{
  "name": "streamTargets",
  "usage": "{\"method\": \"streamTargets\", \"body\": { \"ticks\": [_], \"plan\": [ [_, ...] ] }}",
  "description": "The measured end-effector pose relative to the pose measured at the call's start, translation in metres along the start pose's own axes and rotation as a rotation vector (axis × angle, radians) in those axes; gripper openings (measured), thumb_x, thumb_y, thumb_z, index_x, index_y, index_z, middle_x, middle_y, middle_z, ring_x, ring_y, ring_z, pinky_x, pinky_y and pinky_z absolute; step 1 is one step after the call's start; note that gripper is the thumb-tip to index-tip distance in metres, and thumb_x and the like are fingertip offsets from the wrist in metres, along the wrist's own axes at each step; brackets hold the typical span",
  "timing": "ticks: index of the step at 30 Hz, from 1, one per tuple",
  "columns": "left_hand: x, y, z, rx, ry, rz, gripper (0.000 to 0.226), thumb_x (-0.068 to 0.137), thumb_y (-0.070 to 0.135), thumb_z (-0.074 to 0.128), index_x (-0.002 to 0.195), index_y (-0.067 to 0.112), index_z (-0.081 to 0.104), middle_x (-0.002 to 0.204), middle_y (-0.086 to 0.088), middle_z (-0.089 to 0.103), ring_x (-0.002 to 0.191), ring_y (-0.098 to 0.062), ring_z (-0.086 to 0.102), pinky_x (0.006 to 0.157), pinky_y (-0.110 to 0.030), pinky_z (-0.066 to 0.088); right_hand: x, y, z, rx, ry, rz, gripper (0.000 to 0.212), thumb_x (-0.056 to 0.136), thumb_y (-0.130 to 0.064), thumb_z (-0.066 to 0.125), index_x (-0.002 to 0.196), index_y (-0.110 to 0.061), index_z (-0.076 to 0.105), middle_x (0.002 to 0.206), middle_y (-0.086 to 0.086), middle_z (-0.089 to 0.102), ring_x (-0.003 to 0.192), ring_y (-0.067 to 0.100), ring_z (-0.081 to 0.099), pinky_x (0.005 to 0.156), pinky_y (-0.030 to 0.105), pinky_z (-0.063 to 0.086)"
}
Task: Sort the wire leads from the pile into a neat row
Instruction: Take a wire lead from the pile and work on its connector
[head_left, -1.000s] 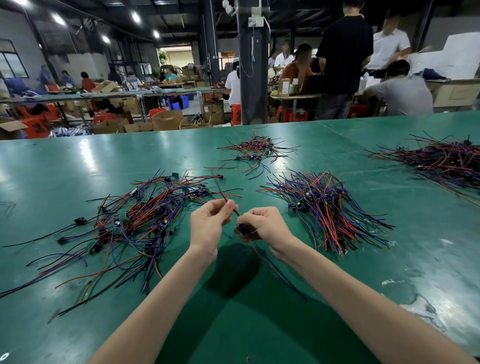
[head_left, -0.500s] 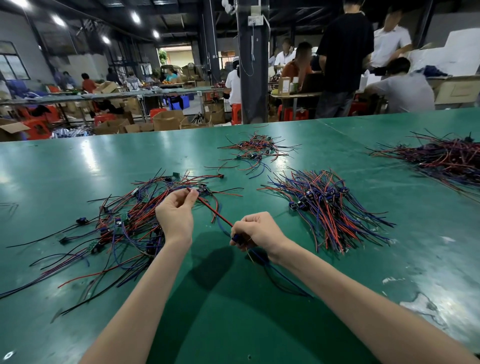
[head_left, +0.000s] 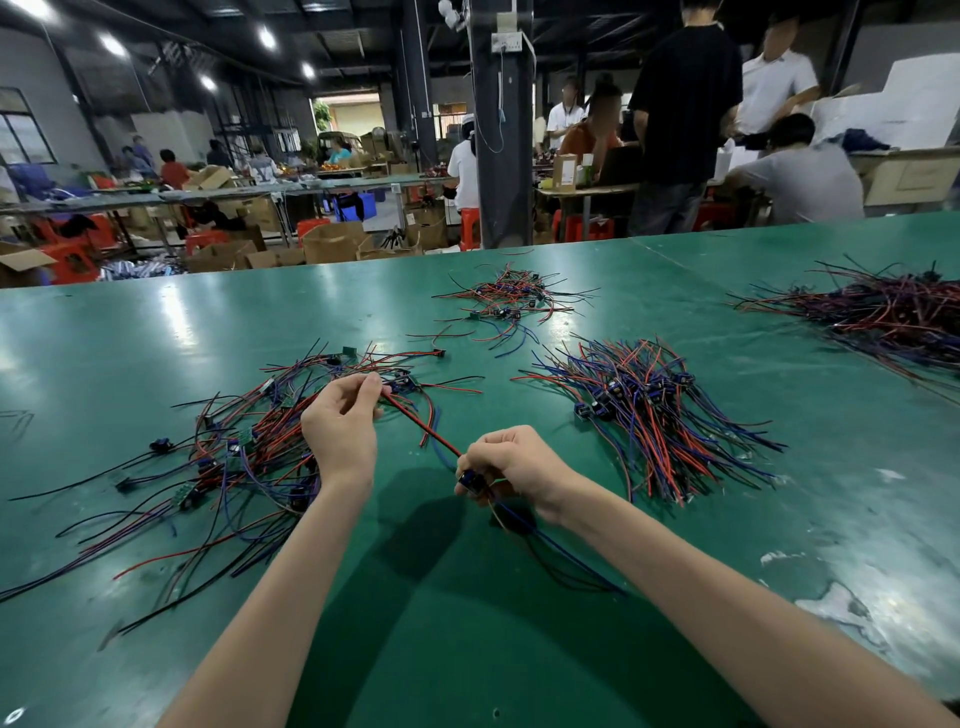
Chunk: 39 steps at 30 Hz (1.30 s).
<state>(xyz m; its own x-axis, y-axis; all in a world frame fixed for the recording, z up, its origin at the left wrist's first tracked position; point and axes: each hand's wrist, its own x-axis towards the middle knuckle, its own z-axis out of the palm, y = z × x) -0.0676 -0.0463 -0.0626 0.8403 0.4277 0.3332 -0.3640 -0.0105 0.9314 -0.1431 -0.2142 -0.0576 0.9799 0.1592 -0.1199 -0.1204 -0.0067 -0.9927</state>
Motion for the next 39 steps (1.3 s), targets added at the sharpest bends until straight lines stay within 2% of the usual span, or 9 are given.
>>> {"method": "streamTargets", "body": {
  "ticks": [3,6,9,11,17,23,30,35,39],
  "plan": [
    [-0.001,0.005,0.000,-0.142,-0.092,-0.157,0.012,0.086,0.023,0.067,0.081,0.013,0.069,0.071,0.008,0.071,0.066,-0.006,0.058,0.063,-0.017,0.050,0.002,0.001,-0.001,0.050,0.048,-0.020,0.023,0.085,0.001,0.057,0.063,-0.004,0.062,0.056,0.009,0.066,0.045,0.014,0.057,0.047,0.018,0.048],
    [-0.014,0.013,0.004,-0.161,-0.330,-0.359,0.031,0.076,0.040,0.064,0.085,0.011,0.069,0.084,0.000,0.072,0.071,-0.008,0.059,0.062,-0.019,0.052,0.004,0.002,-0.004,0.094,0.100,-0.048,0.019,0.087,0.000,0.058,0.068,-0.002,0.062,0.056,0.008,0.067,0.046,0.012,0.058,0.049,0.020,0.050],
    [-0.036,0.016,0.014,-0.026,-0.638,-0.444,0.025,0.075,0.031,0.067,0.088,0.010,0.070,0.083,-0.001,0.072,0.073,-0.011,0.061,0.066,-0.022,0.052,0.006,0.002,-0.004,0.083,0.122,-0.071,0.020,0.087,-0.002,0.060,0.067,-0.004,0.062,0.059,0.008,0.065,0.044,0.011,0.056,0.047,0.019,0.048],
    [-0.048,0.015,0.021,-0.047,-0.708,-0.463,0.011,0.081,0.016,0.068,0.086,0.007,0.070,0.077,-0.003,0.072,0.069,-0.013,0.063,0.066,-0.023,0.053,0.007,0.004,-0.004,0.055,0.139,-0.077,0.022,0.087,-0.001,0.059,0.067,-0.006,0.062,0.061,0.009,0.064,0.045,0.010,0.055,0.047,0.018,0.045],
    [-0.053,0.015,0.024,-0.151,-0.563,-0.369,0.009,0.081,-0.002,0.066,0.075,0.004,0.068,0.062,-0.002,0.070,0.055,-0.008,0.064,0.057,-0.016,0.052,0.007,0.004,-0.003,0.053,0.110,-0.086,0.021,0.087,0.001,0.058,0.067,-0.005,0.064,0.055,0.004,0.066,0.044,0.009,0.058,0.044,0.016,0.044],
    [-0.036,0.015,0.018,-0.152,-0.348,-0.289,0.009,0.082,0.002,0.068,0.074,0.006,0.067,0.055,0.006,0.065,0.048,-0.002,0.049,0.053,-0.012,0.044,0.005,0.001,0.000,0.025,0.087,-0.084,0.021,0.083,0.003,0.061,0.062,-0.003,0.062,0.054,0.008,0.064,0.048,0.016,0.057,0.047,0.020,0.046],
    [-0.002,0.014,-0.003,-0.221,-0.120,-0.325,0.009,0.081,0.006,0.071,0.074,0.008,0.066,0.056,0.007,0.066,0.048,-0.002,0.050,0.051,-0.013,0.046,0.001,0.000,0.006,-0.053,0.000,-0.116,0.020,0.082,0.004,0.060,0.063,-0.003,0.062,0.054,0.008,0.064,0.047,0.015,0.055,0.049,0.020,0.048],
    [0.001,0.016,-0.004,-0.242,-0.117,-0.349,0.011,0.082,0.008,0.071,0.073,0.009,0.066,0.072,-0.007,0.061,0.054,-0.010,0.047,0.052,-0.014,0.047,0.001,0.000,0.005,-0.071,-0.017,-0.137,0.018,0.082,0.003,0.061,0.065,-0.002,0.063,0.056,0.008,0.065,0.047,0.013,0.057,0.051,0.021,0.049],
    [0.001,0.023,-0.007,-0.310,-0.177,-0.405,0.006,0.087,0.010,0.065,0.081,0.011,0.065,0.066,0.004,0.068,0.057,-0.007,0.051,0.056,-0.016,0.048,0.003,0.001,-0.001,-0.014,0.025,-0.146,0.017,0.083,-0.001,0.063,0.067,-0.006,0.064,0.060,0.006,0.067,0.053,0.012,0.060,0.052,0.019,0.048]
  ]
}}
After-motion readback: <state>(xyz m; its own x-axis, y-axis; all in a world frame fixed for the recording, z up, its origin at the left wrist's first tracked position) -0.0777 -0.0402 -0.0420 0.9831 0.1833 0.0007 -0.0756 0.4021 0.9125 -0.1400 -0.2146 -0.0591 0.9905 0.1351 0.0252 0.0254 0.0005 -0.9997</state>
